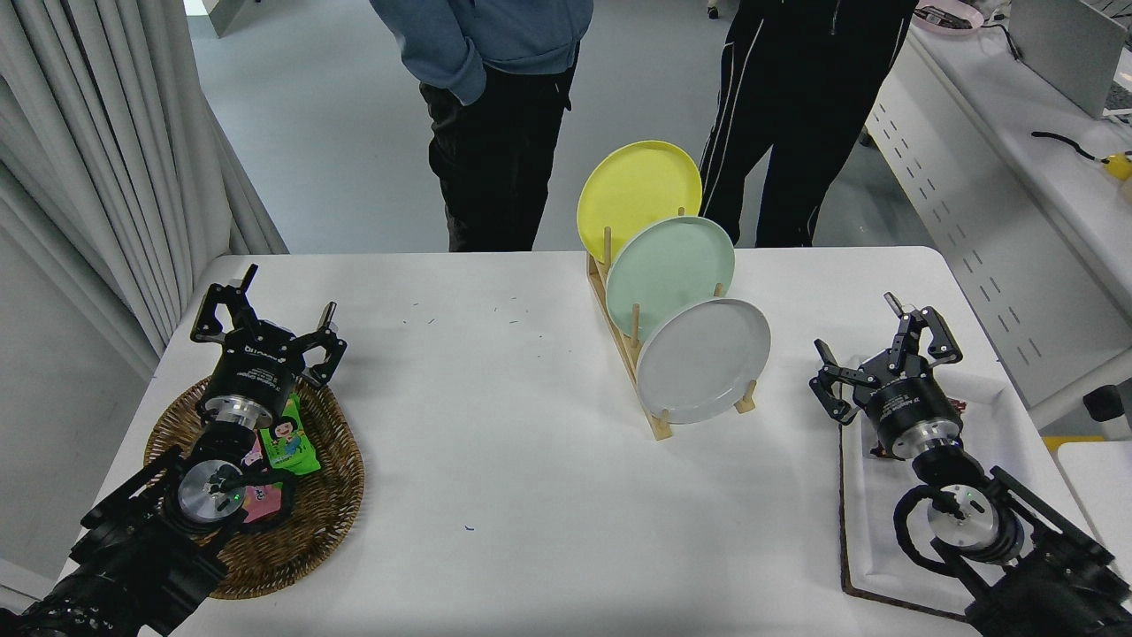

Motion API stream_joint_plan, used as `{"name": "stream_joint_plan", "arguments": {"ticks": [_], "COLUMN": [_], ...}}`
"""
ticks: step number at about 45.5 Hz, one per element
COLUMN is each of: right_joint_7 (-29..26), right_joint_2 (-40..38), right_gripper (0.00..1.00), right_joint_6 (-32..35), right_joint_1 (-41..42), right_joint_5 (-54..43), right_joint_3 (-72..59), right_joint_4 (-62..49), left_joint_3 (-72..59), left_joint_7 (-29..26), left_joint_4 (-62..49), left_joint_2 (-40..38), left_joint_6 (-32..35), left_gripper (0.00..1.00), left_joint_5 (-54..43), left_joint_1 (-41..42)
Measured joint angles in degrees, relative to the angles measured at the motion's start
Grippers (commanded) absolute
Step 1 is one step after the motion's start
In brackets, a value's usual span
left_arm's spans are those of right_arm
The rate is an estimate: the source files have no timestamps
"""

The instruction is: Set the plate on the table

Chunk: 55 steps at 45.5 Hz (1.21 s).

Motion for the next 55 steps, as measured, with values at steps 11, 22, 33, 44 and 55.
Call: {"name": "stream_joint_plan", "arguments": {"ticks": [11, 22, 33, 44, 55], "right_joint_7": [0.00, 0.00, 0.00, 0.00, -0.01], "right_joint_2": [0.03, 0.04, 0.04, -0.02, -0.14], "right_gripper": [1.00, 1.00, 1.00, 1.00, 1.00], "right_joint_6": [0.00, -0.03, -0.03, 0.08, 0.09], "right_joint_1": [0.01, 0.01, -0.22, 0.03, 0.36], "right_joint_5": [0.00, 0.00, 0.00, 0.00, 0.00], "right_joint_3": [-0.02, -0.06, -0.16, -0.18, -0.13], "right_joint_4": [-0.03, -0.20, -0.82, -1.05, -1.18], "left_joint_3": [-0.04, -0.03, 0.00, 0.00, 0.00], "left_joint_7": [0.00, -0.01, -0.07, -0.07, -0.07], "left_joint_4": [0.00, 0.00, 0.00, 0.00, 0.00], "left_joint_2": [0.00, 0.00, 0.00, 0.00, 0.00], "left_joint_6": [0.00, 0.00, -0.01, -0.01, -0.01], "left_gripper": [1.00, 1.00, 1.00, 1.00, 1.00], "left_joint_5": [0.00, 0.00, 0.00, 0.00, 0.00], "left_joint_1": [0.00, 0.00, 0.00, 0.00, 0.00]}}
